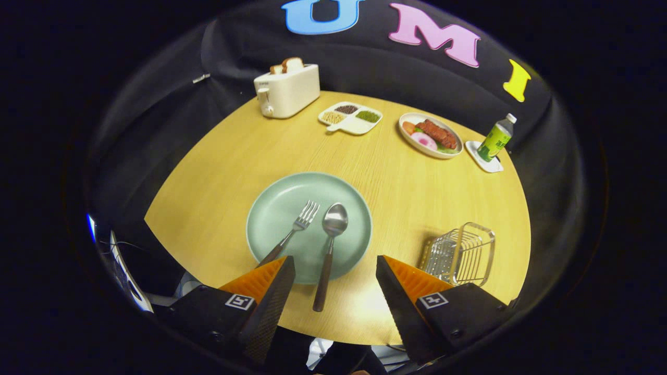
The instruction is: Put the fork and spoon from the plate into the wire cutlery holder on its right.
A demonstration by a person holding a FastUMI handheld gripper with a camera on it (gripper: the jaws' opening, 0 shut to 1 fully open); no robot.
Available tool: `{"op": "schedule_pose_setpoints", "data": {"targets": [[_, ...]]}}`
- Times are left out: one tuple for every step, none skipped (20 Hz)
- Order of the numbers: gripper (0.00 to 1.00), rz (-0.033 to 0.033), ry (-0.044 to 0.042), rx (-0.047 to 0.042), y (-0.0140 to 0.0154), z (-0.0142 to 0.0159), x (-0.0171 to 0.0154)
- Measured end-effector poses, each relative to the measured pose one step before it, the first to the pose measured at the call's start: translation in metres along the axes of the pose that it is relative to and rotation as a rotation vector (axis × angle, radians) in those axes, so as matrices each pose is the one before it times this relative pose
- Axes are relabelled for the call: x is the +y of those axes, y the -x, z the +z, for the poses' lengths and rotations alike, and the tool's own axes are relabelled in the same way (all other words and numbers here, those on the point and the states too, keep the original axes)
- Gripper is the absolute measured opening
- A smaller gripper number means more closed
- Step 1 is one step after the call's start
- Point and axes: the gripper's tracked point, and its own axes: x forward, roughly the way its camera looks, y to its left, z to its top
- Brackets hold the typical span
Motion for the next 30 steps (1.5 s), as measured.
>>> {"op": "schedule_pose_setpoints", "data": {"targets": [[0.97,0.00315,0.00607,0.01666,-0.00701,-0.00218,0.00287],[0.96,-0.00256,0.01011,0.01336,-0.0067,-0.00095,0.00196],[0.96,-0.00074,0.01577,0.00778,-0.0062,-0.00019,0.0018],[0.96,0.00091,0.01321,0.01504,-0.00692,-0.00137,0.00021],[0.96,0.00972,0.00001,0.02886,-0.00659,-0.00421,0.00269],[0.96,0.01896,-0.00969,0.03142,-0.00586,-0.00501,0.00386],[0.96,0.00521,-0.01534,0.02375,-0.00608,-0.00308,0.00034],[0.96,-0.00052,-0.01446,0.01376,-0.00693,-0.00145,-0.00024],[0.96,-0.00198,-0.01093,0.01381,-0.00446,-0.00102,-0.00088],[0.94,-0.00433,-0.00375,0.01348,-0.00136,-0.00043,-0.00066],[0.93,-0.01202,0.00536,0.00596,-0.00184,0.00095,-0.00214],[0.92,-0.01125,0.00929,-0.00351,-0.00201,0.00232,-0.00275],[0.91,-0.00963,0.01446,-0.00028,-0.00082,0.00151,-0.00242],[0.89,-0.00646,0.01346,-0.00128,-0.00038,0.00134,-0.00311],[0.87,-0.00093,0.00979,0.00374,0.0002,0.00264,-0.00067],[0.84,0.00196,0.00504,0.00498,-0.00094,0.00162,0.00119],[0.84,0.00589,0.00082,-0.00062,0.00047,0.00253,0.00142],[0.84,0.00301,0.0014,-0.00088,0.00149,0.00143,0.00072],[0.83,0.00779,0.00485,-0.00862,0.00103,0.0025,0.00441],[0.82,0.00138,0.01501,-0.00813,0.00033,0.00107,0.00172],[0.82,-0.0023,0.02307,0.00371,-0.00201,-0.00032,0.00083],[0.82,-0.00409,0.01837,0.01303,-0.00244,-0.00261,-0.00094],[0.83,0.00453,0.00224,0.01606,-0.00344,-0.00207,0.00144],[0.83,0.01295,-0.00786,0.01732,-0.0066,-0.00177,0.00358],[0.83,0.00737,-0.01281,0.01716,-0.00532,-0.00136,0.00106],[0.72,0.00313,-0.00694,0.01165,-0.00361,-0.00068,0.00079],[0.64,0.00254,-0.00146,0.01265,-0.00319,0.00029,-0.00057],[0.47,0.0052,0.0017,0.02084,-0.00211,-0.00213,-0.00025],[0.44,0.0069,0.00197,0.02985,-0.00256,-0.00421,0.0],[0.35,-0.02044,-0.00701,-0.01063,-0.00559,0.00391,-0.00551]]}}
